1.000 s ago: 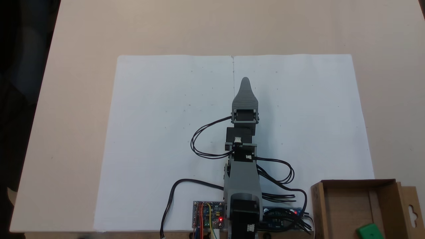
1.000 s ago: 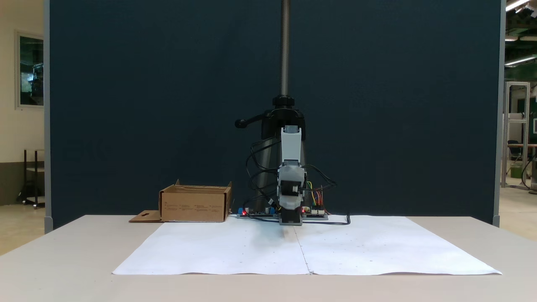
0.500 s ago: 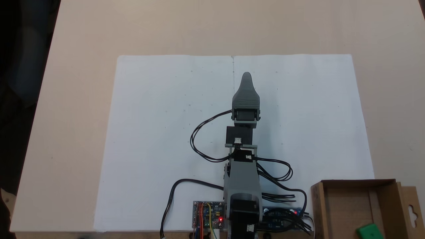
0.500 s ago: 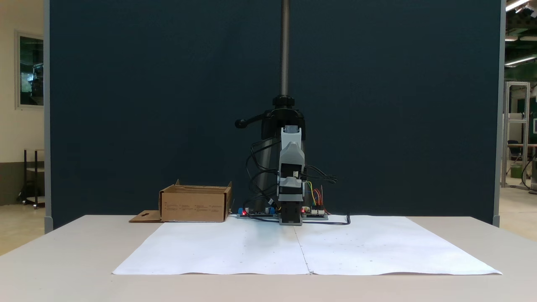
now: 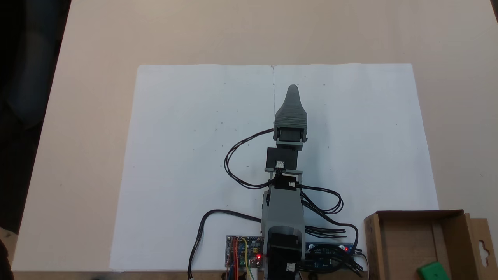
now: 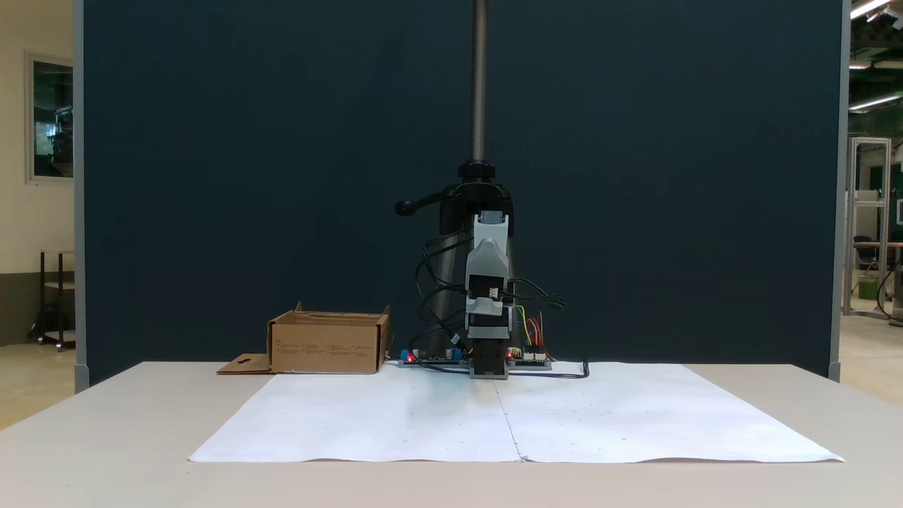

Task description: Grasp a green dice and put it in the bin.

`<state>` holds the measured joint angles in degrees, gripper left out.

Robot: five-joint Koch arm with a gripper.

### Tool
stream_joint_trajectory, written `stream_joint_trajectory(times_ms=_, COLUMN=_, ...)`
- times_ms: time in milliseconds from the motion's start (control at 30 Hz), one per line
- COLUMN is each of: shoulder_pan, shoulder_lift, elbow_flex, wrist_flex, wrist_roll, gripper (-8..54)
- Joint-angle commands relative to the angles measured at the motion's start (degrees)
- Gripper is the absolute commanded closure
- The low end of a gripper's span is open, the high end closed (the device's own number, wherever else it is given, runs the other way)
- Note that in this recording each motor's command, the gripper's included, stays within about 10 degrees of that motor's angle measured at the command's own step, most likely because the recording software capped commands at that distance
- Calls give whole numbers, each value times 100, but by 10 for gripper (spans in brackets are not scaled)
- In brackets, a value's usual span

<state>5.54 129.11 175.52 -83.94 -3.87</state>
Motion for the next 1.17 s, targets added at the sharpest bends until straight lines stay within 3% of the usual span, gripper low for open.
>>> stream_joint_trajectory(times_ms=0, shoulder_pan=62, shoulder_lift=668, elbow_flex=387, wrist_flex=-475, wrist_roll=132, gripper=12)
stream_joint_trajectory(times_ms=1133, shoulder_pan=-527, shoulder_lift=668, elbow_flex=387, wrist_flex=-501, wrist_roll=141, gripper=11)
